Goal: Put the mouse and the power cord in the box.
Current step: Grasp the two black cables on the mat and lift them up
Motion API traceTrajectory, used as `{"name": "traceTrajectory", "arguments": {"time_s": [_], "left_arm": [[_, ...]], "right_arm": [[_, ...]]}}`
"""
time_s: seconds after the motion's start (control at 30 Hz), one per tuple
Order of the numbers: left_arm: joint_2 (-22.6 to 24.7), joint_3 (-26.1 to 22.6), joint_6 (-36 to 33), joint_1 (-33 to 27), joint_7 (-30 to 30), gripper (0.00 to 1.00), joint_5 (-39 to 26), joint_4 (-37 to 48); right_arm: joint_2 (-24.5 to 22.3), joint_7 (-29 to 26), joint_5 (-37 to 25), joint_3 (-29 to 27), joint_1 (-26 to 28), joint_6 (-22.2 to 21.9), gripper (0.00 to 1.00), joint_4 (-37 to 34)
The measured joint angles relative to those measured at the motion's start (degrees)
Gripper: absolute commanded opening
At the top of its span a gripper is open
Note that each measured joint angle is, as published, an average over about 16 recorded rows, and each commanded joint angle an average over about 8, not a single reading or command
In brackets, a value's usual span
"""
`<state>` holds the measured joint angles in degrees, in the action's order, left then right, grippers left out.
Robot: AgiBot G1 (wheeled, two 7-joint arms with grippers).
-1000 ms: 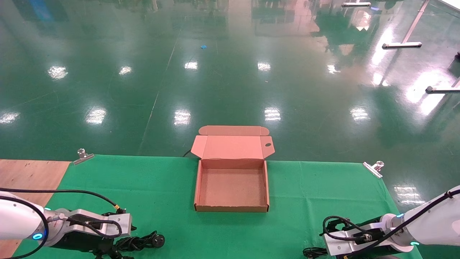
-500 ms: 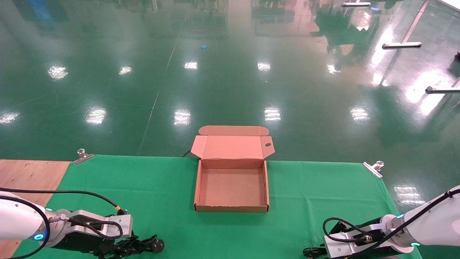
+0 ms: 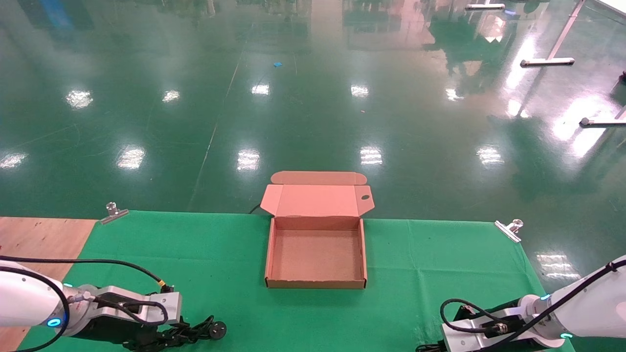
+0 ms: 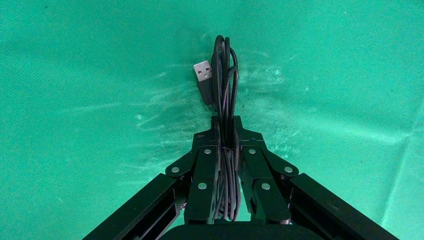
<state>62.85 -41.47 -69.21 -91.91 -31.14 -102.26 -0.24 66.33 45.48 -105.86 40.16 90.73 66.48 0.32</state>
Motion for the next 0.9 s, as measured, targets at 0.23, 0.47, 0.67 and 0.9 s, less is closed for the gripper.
{"name": "traceTrajectory", "arguments": {"time_s": [0.23, 0.47, 0.67, 0.9], "left_arm": [[-0.7, 0.1, -1.2, -1.0, -0.4, 0.00, 0.1, -0.1], [-1.2, 0.1, -1.8, -1.5, -0.5, 0.11, 0.1, 0.0], [-1.3, 0.1, -1.8, -1.7, -0.3, 0.86, 0.1, 0.2], [-1.3, -0.1, -1.7, -1.9, 0.2, 1.00, -0.1, 0.4]], "right_arm": [[-0.3, 0.2, 0.2, -0.1, 0.4, 0.8, 0.00, -0.1], [-0.7, 0.6, 0.4, -0.3, 0.7, 1.6, 0.00, -0.1], [-1.2, 0.9, 0.6, -0.4, 0.7, 2.2, 0.00, -0.2], [-1.6, 1.1, 0.8, -0.6, 0.8, 2.7, 0.00, -0.3]]}}
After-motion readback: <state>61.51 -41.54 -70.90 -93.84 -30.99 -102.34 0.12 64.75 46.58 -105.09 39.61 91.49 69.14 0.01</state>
